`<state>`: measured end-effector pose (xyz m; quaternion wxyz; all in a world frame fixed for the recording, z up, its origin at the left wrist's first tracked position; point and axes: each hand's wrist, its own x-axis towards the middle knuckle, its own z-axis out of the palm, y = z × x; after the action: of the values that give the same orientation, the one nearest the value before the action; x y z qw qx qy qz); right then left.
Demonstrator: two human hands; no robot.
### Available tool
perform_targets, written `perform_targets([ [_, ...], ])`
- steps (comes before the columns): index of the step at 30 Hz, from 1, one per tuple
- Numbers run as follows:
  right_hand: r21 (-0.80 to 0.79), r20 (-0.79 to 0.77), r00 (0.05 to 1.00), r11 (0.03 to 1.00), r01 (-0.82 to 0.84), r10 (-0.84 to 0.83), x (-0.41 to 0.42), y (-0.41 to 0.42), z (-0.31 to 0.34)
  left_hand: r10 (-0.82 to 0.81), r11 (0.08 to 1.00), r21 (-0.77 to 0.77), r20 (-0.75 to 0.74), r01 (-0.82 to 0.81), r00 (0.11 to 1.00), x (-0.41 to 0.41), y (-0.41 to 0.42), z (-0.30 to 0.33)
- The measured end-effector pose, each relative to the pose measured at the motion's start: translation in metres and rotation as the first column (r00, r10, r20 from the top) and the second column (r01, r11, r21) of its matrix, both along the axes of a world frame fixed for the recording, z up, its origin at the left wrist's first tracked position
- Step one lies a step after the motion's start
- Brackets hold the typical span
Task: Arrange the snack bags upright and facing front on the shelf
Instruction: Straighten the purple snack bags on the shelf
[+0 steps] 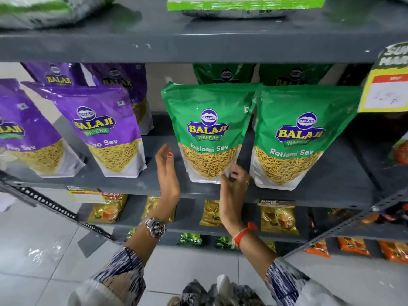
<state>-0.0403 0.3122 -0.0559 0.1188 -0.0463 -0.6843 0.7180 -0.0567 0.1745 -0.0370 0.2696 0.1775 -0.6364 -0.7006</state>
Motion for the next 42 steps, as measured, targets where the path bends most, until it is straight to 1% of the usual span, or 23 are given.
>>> perform_targets([
  [3, 0.066, -0.092, 0.98, 0.983, -0.17, 0.176, 0.016, -0.028, -0.001, 0.189, 0.981, -0.031, -0.102, -0.193, 0.977, 0.025, -0.024, -0.003],
  [5, 0.088, -0.11, 0.953, 0.958, -0.273, 0.282, 0.02, -0.054, -0.002, 0.304, 0.942, -0.105, -0.129, -0.318, 0.944, 0.037, -0.048, -0.003],
  [6, 0.093, -0.104, 0.944, 0.948, -0.305, 0.314, 0.019, -0.07, -0.003, 0.357, 0.92, -0.119, -0.14, -0.373, 0.924, 0.042, -0.064, -0.002],
  [7, 0.102, -0.092, 0.938, 0.94, -0.326, 0.335, 0.017, -0.088, -0.001, 0.392, 0.903, -0.124, -0.147, -0.411, 0.908, 0.044, -0.081, -0.001],
  [9, 0.087, -0.045, 0.934, 0.933, -0.349, 0.353, 0.011, -0.126, 0.005, 0.404, 0.894, -0.161, -0.117, -0.419, 0.907, 0.045, -0.122, -0.002],
  [11, 0.017, 0.009, 0.926, 0.926, -0.378, 0.377, 0.0, -0.159, 0.012, 0.341, 0.925, -0.166, -0.035, -0.342, 0.939, 0.039, -0.159, 0.001],
  [13, -0.055, 0.056, 0.923, 0.924, -0.379, 0.382, -0.01, -0.189, 0.015, 0.222, 0.97, -0.112, 0.038, -0.216, 0.974, 0.033, -0.19, 0.002],
  [15, -0.124, 0.09, 0.919, 0.92, -0.372, 0.384, -0.019, -0.209, 0.014, 0.125, 0.992, -0.015, 0.088, -0.124, 0.988, 0.026, -0.212, -0.003],
  [16, -0.163, 0.094, 0.915, 0.912, -0.376, 0.393, -0.022, -0.216, 0.012, 0.078, 0.996, 0.043, 0.079, -0.081, 0.994, 0.022, -0.22, -0.006],
  [18, -0.22, 0.064, 0.905, 0.89, -0.399, 0.422, -0.025, -0.226, 0.008, -0.026, 0.996, 0.092, 0.065, 0.02, 0.998, 0.018, -0.233, -0.012],
  [20, -0.258, 0.021, 0.896, 0.868, -0.423, 0.443, -0.025, -0.234, 0.006, -0.121, 0.983, 0.145, 0.065, 0.111, 0.991, -0.001, -0.25, -0.052],
  [21, -0.259, 0.001, 0.902, 0.871, -0.418, 0.433, -0.025, -0.237, 0.006, -0.146, 0.976, 0.17, 0.034, 0.138, 0.989, -0.006, -0.252, -0.063],
  [22, -0.248, -0.013, 0.91, 0.88, -0.405, 0.415, -0.026, -0.24, 0.006, -0.17, 0.97, 0.179, 0.028, 0.163, 0.985, -0.004, -0.252, -0.06],
  [25, -0.216, -0.023, 0.913, 0.889, -0.403, 0.408, -0.025, -0.249, 0.009, -0.206, 0.967, 0.156, 0.001, 0.203, 0.979, 0.009, -0.254, -0.028],
  [28, -0.206, -0.022, 0.907, 0.886, -0.416, 0.421, -0.019, -0.258, 0.008, -0.214, 0.974, 0.087, 0.059, 0.209, 0.975, 0.023, -0.265, -0.019],
  [31, -0.203, -0.02, 0.901, 0.88, -0.429, 0.434, -0.016, -0.267, 0.009, -0.225, 0.971, 0.112, 0.112, 0.213, 0.968, 0.029, -0.273, -0.014],
  [35, -0.202, -0.011, 0.909, 0.889, -0.411, 0.417, -0.015, -0.277, 0.008, -0.232, 0.966, 0.138, 0.11, 0.217, 0.966, 0.031, -0.28, -0.008],
  [39, -0.202, 0.009, 0.913, 0.895, -0.398, 0.408, -0.015, -0.28, 0.006, -0.265, 0.961, 0.094, 0.072, 0.258, 0.961, 0.03, -0.289, -0.02],
  [42, -0.214, 0.009, 0.92, 0.9, -0.38, 0.391, -0.014, -0.281, 0.004, -0.287, 0.956, 0.097, 0.093, 0.278, 0.954, 0.034, -0.289, -0.019],
])
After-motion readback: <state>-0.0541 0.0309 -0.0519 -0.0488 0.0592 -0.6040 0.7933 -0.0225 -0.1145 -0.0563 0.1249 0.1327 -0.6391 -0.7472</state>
